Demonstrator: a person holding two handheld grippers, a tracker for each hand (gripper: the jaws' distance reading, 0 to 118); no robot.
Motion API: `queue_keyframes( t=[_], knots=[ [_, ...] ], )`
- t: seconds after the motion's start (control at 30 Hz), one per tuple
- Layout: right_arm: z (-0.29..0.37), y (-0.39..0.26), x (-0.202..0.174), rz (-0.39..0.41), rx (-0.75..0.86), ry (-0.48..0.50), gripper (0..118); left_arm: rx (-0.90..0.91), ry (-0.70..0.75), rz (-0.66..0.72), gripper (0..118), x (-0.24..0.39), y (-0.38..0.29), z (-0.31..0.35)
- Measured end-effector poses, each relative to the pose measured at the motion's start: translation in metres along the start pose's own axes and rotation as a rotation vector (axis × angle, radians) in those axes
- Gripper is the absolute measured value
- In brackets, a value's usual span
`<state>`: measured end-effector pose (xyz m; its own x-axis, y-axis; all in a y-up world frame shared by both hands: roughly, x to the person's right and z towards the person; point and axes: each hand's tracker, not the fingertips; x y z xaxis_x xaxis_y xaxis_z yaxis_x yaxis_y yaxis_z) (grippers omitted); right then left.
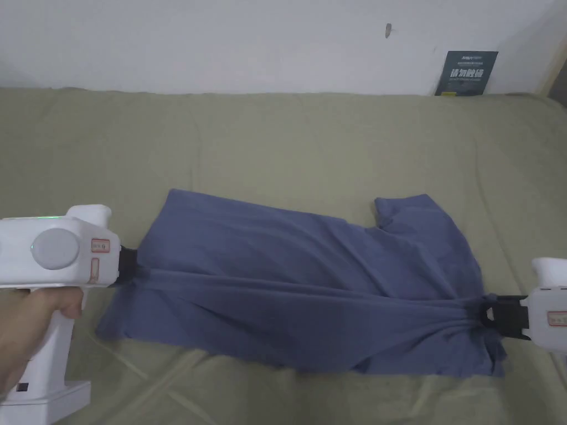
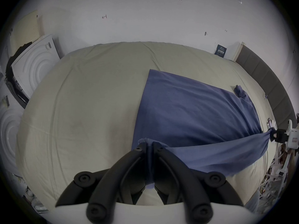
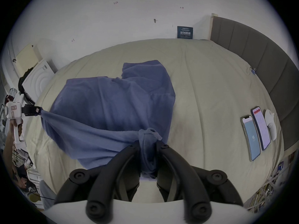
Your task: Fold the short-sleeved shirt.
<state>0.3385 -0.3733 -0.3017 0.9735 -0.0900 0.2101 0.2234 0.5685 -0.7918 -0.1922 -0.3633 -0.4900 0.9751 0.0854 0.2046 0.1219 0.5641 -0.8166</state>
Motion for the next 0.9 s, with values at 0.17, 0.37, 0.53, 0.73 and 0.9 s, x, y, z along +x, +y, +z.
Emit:
queue_keyframes(
  t=[0.17, 0.37, 0.53, 0.73, 0.9],
  knots=[
    [-0.013, 0.016, 0.000, 0.006, -0.013, -0.010, 18, -0.008, 0.021, -0.020, 7, 0.009, 0.011, -0.016],
    [-0.028, 0.019, 0.004, -0.017, -0.061, -0.021, 37, -0.040, 0.042, -0.008, 11, 0.009, 0.009, -0.033],
    [-0.014, 0.006, 0.012, -0.088, -0.018, -0.043, 118, 0.072, 0.095, -0.048, 114, 0.003, -0.002, -0.029],
    [0.019, -0.031, 0.008, -0.101, 0.021, 0.014, 90, -0.023, 0.054, 0.058, 109, -0.011, -0.045, 0.017],
    [0.025, -0.063, -0.003, -0.083, 0.064, -0.012, 0, 0.028, 0.070, 0.108, 0, -0.022, -0.089, 0.041]
  ],
)
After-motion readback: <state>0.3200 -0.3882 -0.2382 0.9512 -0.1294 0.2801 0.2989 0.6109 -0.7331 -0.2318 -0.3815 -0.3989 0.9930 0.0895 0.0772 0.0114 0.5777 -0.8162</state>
